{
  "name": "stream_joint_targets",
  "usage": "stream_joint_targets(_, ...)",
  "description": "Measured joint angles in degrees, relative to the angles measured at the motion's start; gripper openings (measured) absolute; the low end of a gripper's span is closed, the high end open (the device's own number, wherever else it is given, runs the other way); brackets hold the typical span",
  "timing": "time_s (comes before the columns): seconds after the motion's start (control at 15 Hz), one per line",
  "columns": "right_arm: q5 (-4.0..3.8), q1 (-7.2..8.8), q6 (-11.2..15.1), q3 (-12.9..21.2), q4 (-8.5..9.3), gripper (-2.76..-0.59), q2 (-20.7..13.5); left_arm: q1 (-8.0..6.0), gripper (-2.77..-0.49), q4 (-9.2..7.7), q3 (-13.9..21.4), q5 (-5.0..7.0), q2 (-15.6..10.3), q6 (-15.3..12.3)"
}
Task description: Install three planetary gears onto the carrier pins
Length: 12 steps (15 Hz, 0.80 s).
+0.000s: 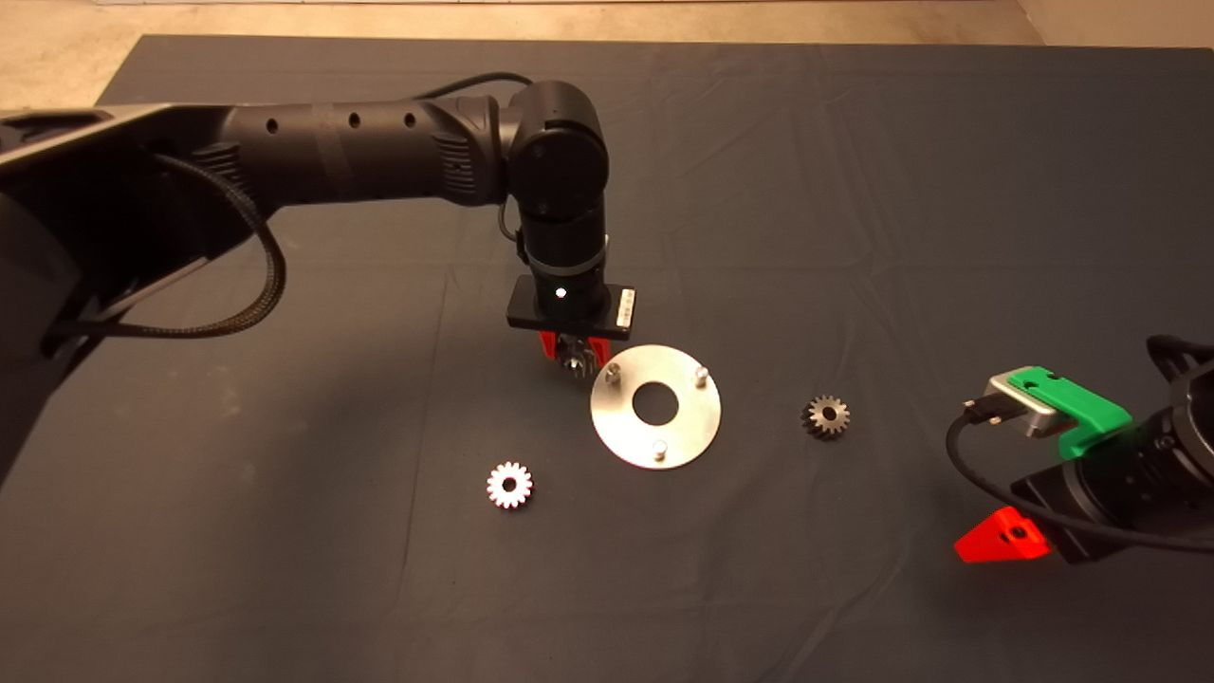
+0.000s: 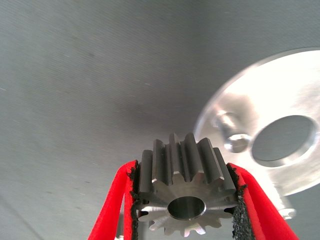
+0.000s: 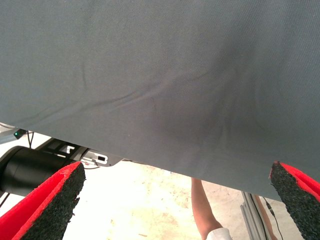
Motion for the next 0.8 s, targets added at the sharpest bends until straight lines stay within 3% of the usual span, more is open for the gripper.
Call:
stream_joint_targets(0.33,-0.02,0.02,0.0,0.0,0.33,-0.60,0.0,0.15,-2.40,-0.03,-2.9,-0.69,3.0,-0.3)
stream_joint_targets(0.8,-0.02,0.02,0.0,0.0,0.41,-0.60,0.0,0.50,-2.40,-0.14,-5.5,-0.67,4.0,0.1)
